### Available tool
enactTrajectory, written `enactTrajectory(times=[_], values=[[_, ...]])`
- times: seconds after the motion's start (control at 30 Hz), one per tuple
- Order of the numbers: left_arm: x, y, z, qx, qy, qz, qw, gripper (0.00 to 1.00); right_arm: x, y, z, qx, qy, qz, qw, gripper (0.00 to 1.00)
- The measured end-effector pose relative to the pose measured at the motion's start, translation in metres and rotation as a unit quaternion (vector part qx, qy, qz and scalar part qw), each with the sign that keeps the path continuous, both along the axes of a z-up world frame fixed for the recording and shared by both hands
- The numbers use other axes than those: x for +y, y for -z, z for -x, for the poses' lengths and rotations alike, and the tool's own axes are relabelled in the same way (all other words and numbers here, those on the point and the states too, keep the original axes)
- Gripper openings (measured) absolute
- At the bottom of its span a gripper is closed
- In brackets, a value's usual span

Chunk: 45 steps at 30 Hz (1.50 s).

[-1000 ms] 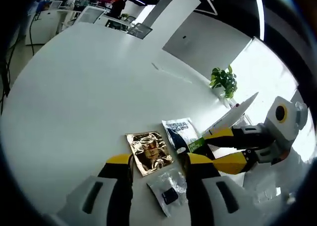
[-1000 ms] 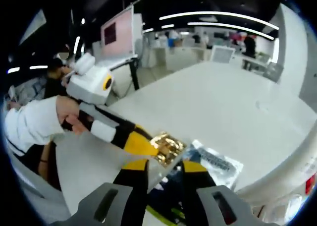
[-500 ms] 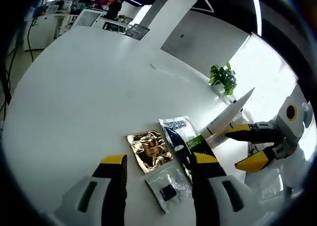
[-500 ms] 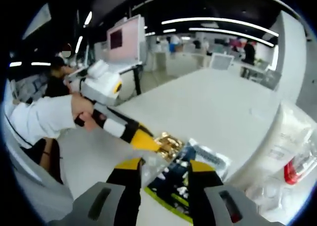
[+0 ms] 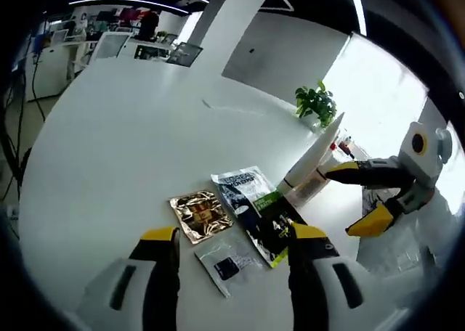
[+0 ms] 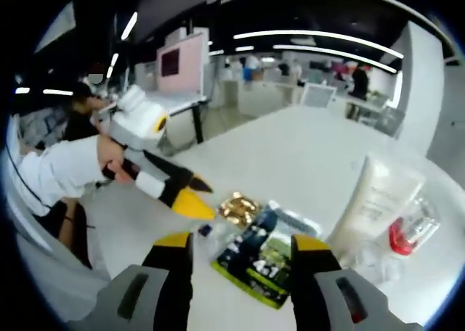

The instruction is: Arrange the skincare products in the storage area until every visible bottle or jar stands upright without overlapping.

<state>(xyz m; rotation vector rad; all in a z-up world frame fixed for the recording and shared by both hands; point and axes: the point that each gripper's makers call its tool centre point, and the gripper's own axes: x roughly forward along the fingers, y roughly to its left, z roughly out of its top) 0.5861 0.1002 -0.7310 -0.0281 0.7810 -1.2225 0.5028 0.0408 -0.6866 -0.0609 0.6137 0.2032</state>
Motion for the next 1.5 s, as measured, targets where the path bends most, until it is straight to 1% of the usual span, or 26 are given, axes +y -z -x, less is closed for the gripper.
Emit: enactTrajectory(times=[0.1, 0.2, 0.27, 0.33, 0.43, 0.57, 0.7, 0.83, 0.97, 1.1, 1.13, 1.2, 1.37, 1.43, 1.5], values=[[0.003, -0.009, 0.005, -0.015, 0.005, 0.001, 0.9999, 0.6, -0.003, -0.003, 0.005, -0.001, 0.005, 0.001, 1.0, 0.52], [0.005, -0.018, 0.009, -0.032, 0.01, 0.0, 0.9994, 0.61, -0.008, -0.008, 0.009, -0.006, 0.011, 0.001, 0.9999, 0.56], [0.006, -0.02, 0.012, -0.04, 0.013, -0.003, 0.9991, 0.63, -0.01, -0.01, 0.012, -0.006, 0.014, 0.002, 0.9999, 0.59], [0.007, -0.02, 0.014, -0.045, 0.017, -0.006, 0.9988, 0.64, -0.012, -0.012, 0.014, -0.008, 0.014, 0.005, 0.9999, 0.59], [0.009, -0.02, 0.02, -0.05, 0.023, -0.014, 0.9984, 0.66, -0.015, -0.015, 0.019, -0.011, 0.015, 0.011, 0.9998, 0.62], [0.011, -0.027, 0.032, -0.058, 0.034, -0.009, 0.9977, 0.7, -0.018, -0.018, 0.025, -0.01, 0.017, 0.016, 0.9997, 0.69], [0.014, -0.032, 0.042, -0.067, 0.042, -0.01, 0.9968, 0.76, -0.023, -0.02, 0.031, -0.011, 0.023, 0.018, 0.9995, 0.72], [0.016, -0.037, 0.047, -0.071, 0.043, -0.01, 0.9965, 0.78, -0.028, -0.021, 0.037, -0.011, 0.029, 0.017, 0.9994, 0.76], [0.018, -0.044, 0.05, -0.079, 0.043, -0.008, 0.9959, 0.81, -0.031, -0.021, 0.043, -0.012, 0.033, 0.019, 0.9992, 0.78], [0.02, -0.05, 0.06, -0.087, 0.048, -0.001, 0.9951, 0.84, -0.034, -0.022, 0.049, -0.011, 0.035, 0.021, 0.9991, 0.82], [0.017, -0.049, 0.057, -0.087, 0.05, -0.001, 0.995, 0.85, -0.035, -0.022, 0.05, -0.011, 0.035, 0.022, 0.9991, 0.83], [0.016, -0.05, 0.059, -0.088, 0.055, -0.002, 0.9946, 0.86, -0.036, -0.024, 0.051, -0.013, 0.036, 0.021, 0.999, 0.84], [0.021, -0.055, 0.069, -0.092, 0.057, 0.003, 0.9941, 0.89, -0.038, -0.026, 0.057, -0.015, 0.035, 0.022, 0.999, 0.9], [0.021, -0.056, 0.069, -0.096, 0.057, 0.003, 0.9937, 0.9, -0.038, -0.026, 0.06, -0.014, 0.033, 0.022, 0.9991, 0.92], [0.024, -0.059, 0.072, -0.1, 0.058, 0.002, 0.9933, 0.9, -0.039, -0.026, 0.064, -0.013, 0.031, 0.023, 0.9992, 0.93]])
